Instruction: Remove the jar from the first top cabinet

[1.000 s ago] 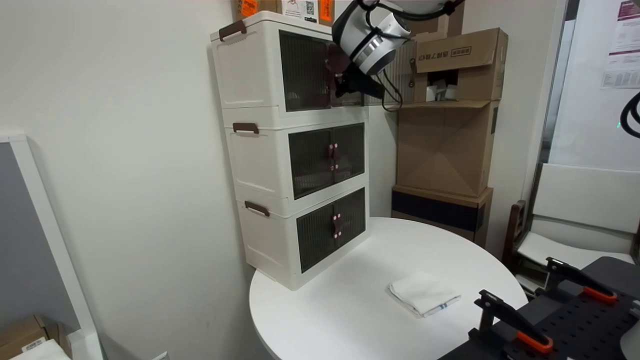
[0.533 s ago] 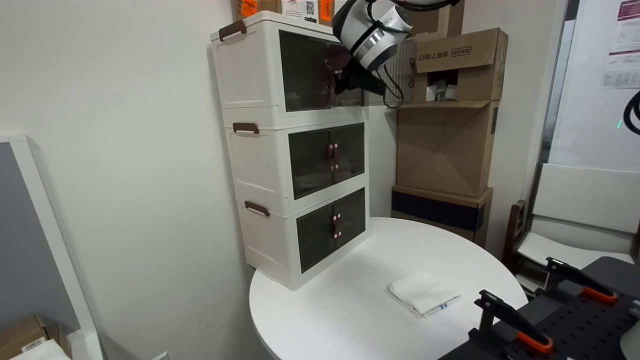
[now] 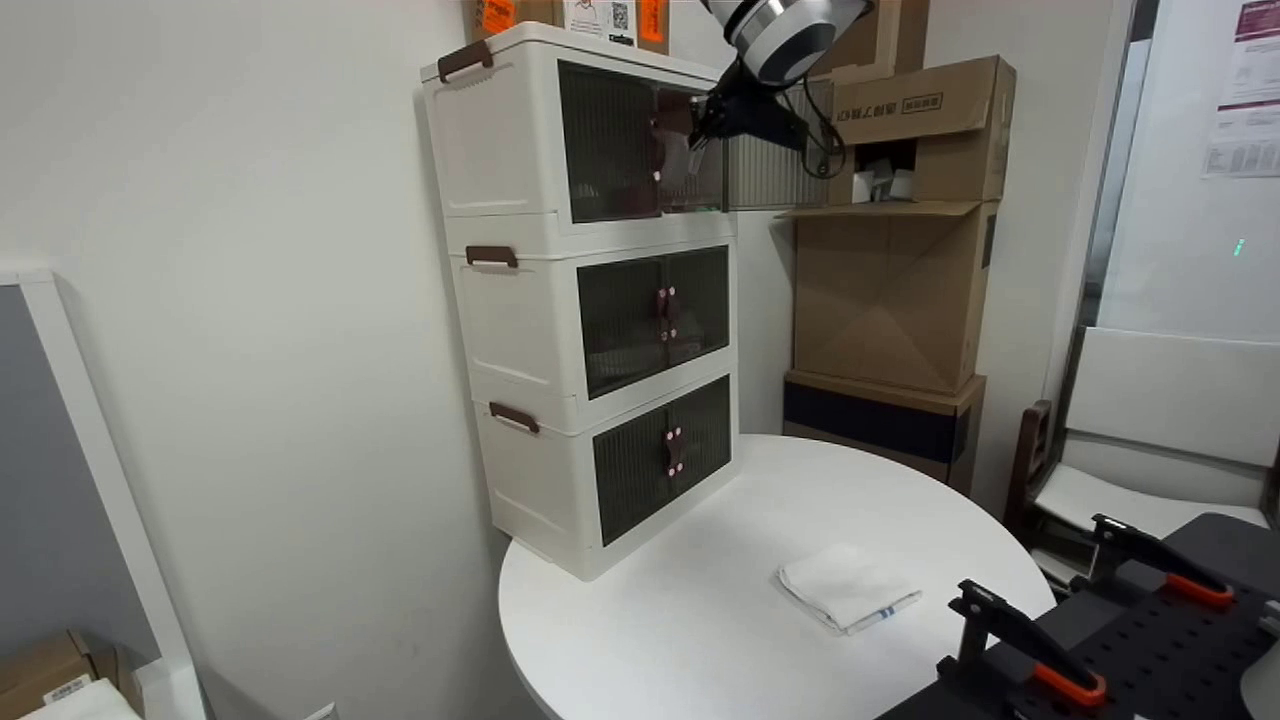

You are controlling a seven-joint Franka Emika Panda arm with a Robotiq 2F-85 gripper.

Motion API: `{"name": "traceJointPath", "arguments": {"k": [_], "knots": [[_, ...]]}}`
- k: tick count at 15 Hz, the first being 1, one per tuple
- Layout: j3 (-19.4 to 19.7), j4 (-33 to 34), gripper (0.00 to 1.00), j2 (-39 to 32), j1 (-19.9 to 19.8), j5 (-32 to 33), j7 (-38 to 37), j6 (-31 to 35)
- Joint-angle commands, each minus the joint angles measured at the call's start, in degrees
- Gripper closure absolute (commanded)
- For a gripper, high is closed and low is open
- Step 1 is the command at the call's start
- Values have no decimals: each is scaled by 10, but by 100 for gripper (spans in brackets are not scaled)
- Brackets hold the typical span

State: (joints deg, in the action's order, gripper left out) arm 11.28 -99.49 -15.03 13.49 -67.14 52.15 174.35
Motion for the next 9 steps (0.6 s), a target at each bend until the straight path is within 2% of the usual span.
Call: {"name": "traceJointPath", "arguments": {"k": [1,6,9], "knots": [[-9,-122,100,111,13,-21,46,57],[-5,-250,100,189,17,18,18,128],[-8,-327,100,203,5,24,9,139]]}}
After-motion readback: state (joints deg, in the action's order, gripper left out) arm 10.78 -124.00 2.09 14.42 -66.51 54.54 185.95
